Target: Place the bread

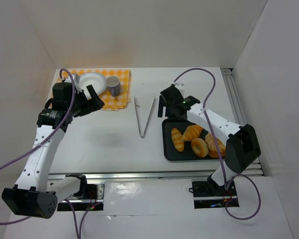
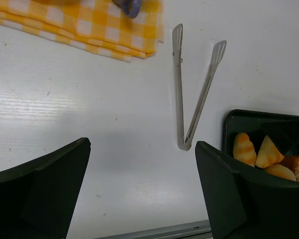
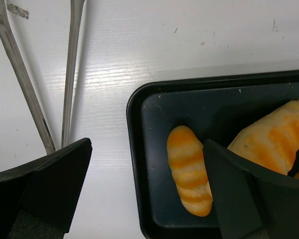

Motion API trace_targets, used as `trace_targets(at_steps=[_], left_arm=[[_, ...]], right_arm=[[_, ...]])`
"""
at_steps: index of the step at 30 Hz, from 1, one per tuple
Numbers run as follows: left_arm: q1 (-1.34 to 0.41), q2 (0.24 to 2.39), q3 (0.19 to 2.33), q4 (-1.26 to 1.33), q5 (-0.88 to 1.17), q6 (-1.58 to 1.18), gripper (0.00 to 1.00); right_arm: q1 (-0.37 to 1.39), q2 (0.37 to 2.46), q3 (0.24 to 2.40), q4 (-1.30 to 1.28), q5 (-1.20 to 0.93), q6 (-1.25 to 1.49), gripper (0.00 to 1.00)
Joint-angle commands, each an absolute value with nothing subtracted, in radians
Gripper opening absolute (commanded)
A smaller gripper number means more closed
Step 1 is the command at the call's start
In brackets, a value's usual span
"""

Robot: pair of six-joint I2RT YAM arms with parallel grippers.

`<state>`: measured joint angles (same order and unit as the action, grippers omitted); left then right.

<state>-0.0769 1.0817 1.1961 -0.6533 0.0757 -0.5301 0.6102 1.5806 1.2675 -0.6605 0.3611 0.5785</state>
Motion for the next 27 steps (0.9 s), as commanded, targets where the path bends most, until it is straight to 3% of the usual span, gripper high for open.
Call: trace_targets(at_steps=[1,8,15,27], left_arm=[[-0.072,1.057,1.189,-0.637,0.091,-0.531,1.00],[-0.063,1.057,1.189,-0.637,0.091,-0.540,1.00],[-0.063,1.057,1.171,-0.627,0.101,-0.549,1.00],[-0.063,1.048,1.152,-0.627,0.121,-0.558,1.00]], right_arm=[[0.624,1.572,1.255,-0.594,0.376,0.580,1.00],[0.634,1.572,1.264,-0.601,0.405,0.589,1.00],[0.774,1.572,1.233,-0.490,0.416,0.598,1.00],[0.897,1.775,1.200,-0.278,0.287,0.554,1.00]])
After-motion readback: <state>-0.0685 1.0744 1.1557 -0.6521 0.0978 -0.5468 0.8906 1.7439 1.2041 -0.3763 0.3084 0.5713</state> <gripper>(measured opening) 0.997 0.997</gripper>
